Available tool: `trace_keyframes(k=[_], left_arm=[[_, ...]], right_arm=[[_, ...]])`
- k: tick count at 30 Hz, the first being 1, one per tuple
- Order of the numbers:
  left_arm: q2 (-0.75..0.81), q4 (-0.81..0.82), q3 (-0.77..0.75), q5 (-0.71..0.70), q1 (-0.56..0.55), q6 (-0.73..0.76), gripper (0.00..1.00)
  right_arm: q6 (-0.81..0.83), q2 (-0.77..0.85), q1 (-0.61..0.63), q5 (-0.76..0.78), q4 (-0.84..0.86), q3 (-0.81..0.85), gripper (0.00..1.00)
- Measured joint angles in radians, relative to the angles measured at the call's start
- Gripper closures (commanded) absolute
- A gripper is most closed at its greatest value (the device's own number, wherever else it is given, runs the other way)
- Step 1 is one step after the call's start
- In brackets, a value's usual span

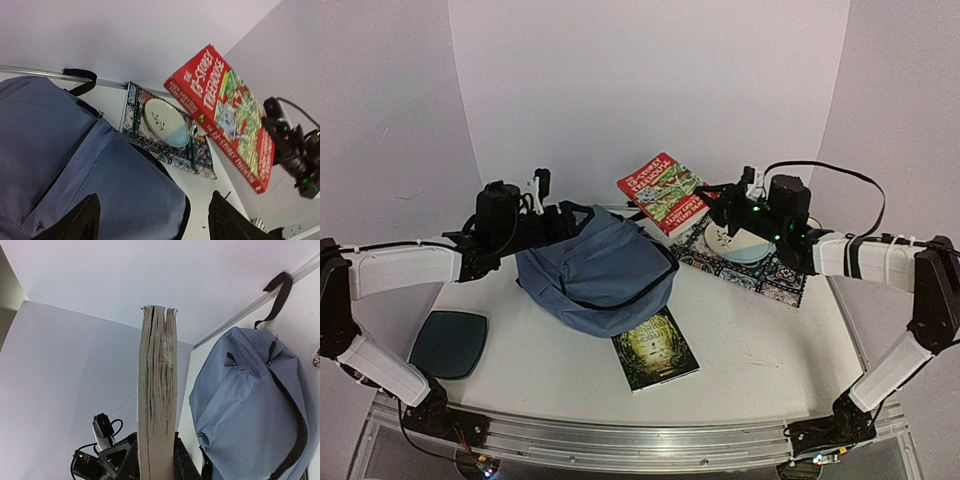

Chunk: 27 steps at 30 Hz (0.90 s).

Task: Pack the student bag
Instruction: Pick up the largest pocket of the bag from the student bag.

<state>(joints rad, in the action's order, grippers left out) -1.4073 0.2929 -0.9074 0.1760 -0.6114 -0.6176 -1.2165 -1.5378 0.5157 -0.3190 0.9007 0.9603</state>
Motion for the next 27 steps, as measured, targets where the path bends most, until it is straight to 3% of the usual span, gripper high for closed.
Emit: trace_keyframes(k=[5,12,27], left_arm=[[-0.077,-0.219,-0.128,0.01,-0.07,0.213,0.2],[-0.141,-0.432,-0.176,-0.056,-0.224,0.422,0.16],[-0.356,-0.561,-0.338,-0.415,-0.429,0.636,0.11]], right_arm=[[0.016,0.079,-0.061,0.011,-0.091,-0.019,1.0],[0.016,0.134,-0.101,0.013,-0.186,-0.07,1.0],[0.016,0.179,-0.105,0.013,-0.264,-0.119,1.0]])
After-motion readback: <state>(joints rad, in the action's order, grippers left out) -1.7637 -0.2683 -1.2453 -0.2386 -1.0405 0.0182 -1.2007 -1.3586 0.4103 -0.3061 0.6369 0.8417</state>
